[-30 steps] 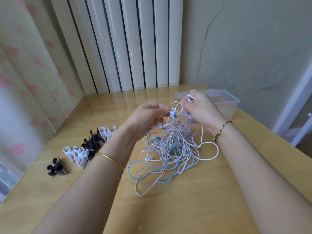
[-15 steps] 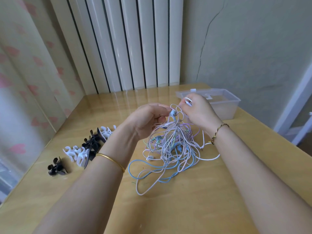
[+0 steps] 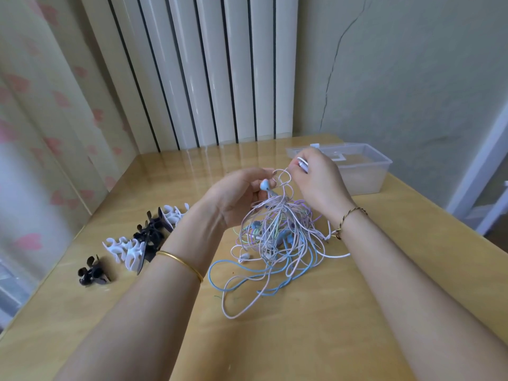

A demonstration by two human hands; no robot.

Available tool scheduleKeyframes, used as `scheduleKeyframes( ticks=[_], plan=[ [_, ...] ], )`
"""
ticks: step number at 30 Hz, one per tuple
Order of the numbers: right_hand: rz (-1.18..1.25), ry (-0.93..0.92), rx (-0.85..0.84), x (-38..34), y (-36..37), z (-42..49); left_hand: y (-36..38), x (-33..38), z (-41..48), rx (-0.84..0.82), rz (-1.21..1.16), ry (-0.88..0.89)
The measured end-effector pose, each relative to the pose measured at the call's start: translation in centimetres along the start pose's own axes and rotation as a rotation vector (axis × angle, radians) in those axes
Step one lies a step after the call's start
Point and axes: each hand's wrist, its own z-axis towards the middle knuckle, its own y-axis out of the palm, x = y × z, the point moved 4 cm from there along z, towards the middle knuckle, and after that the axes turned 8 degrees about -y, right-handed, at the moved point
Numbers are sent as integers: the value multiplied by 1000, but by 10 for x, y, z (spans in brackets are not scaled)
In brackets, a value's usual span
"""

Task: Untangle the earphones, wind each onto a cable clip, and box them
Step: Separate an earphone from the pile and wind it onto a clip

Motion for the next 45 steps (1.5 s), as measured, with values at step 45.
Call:
scheduleKeyframes(
  ticks=[45],
  plan=[
    [763, 169, 7, -8, -46, 0, -14, -8, 18, 432, 1173, 380]
  ],
)
